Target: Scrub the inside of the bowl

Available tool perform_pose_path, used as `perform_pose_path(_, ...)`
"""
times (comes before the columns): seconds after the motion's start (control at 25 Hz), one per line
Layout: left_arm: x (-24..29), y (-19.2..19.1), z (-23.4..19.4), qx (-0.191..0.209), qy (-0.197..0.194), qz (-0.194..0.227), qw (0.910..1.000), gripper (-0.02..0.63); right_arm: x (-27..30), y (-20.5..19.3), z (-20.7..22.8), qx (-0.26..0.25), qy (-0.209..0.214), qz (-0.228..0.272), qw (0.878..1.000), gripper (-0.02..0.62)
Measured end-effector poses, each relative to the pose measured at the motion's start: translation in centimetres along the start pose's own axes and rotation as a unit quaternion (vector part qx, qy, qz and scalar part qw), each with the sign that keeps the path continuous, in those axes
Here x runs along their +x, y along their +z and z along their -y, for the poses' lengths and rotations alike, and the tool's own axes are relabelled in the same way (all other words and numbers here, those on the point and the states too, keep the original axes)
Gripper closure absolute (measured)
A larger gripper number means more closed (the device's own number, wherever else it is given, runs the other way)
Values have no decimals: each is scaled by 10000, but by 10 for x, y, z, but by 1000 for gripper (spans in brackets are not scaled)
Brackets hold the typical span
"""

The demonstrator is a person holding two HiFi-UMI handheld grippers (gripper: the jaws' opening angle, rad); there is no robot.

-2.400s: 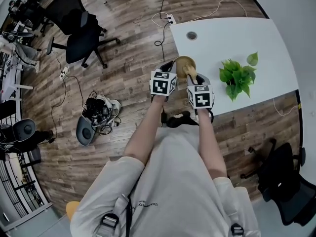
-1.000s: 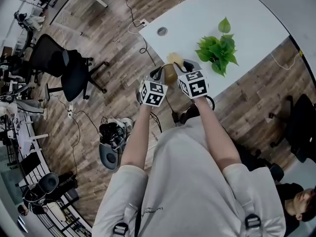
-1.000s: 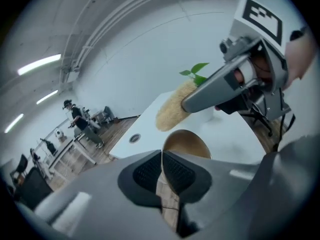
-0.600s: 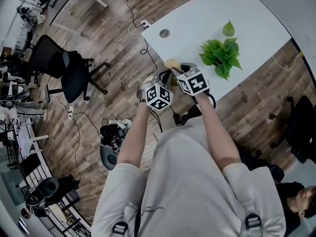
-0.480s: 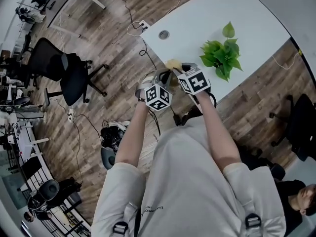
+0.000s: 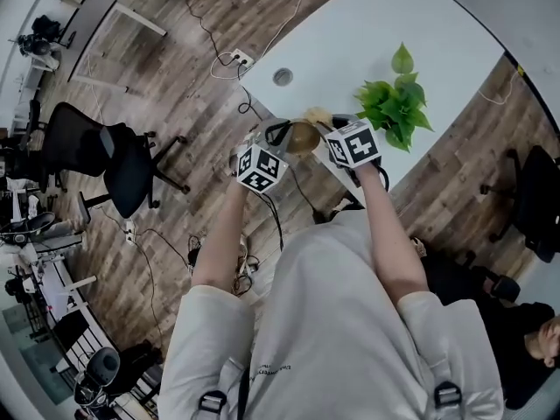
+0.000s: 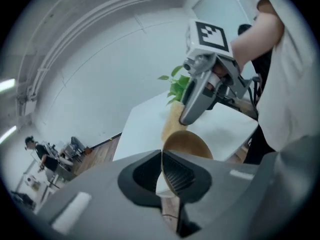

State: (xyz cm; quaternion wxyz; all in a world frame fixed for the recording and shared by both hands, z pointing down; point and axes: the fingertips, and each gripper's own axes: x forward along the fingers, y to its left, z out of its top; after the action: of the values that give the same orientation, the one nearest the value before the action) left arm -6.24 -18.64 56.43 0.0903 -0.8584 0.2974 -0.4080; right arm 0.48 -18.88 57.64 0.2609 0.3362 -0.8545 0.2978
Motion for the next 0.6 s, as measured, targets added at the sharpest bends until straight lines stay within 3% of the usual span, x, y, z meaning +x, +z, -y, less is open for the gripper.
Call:
perform_pose_path(0.12, -2, -6, -25, -852, -169, 308, 9957, 592, 1, 12, -1, 76, -44, 258, 9996, 488)
perform_pose_path(0.24, 0, -10, -36, -1577, -505, 566, 9846, 592, 1, 18, 0, 59, -115, 375, 9992, 488)
perform_pose_path(0.44, 6, -11, -61, -2833, -610, 1190, 9497, 592, -4, 14, 12, 188, -278, 419, 9986, 488)
perform_pose_path(0.6, 19, -3, -66, -3470, -709, 1373, 9251, 592, -11, 11, 21, 298, -629, 473, 9965, 488)
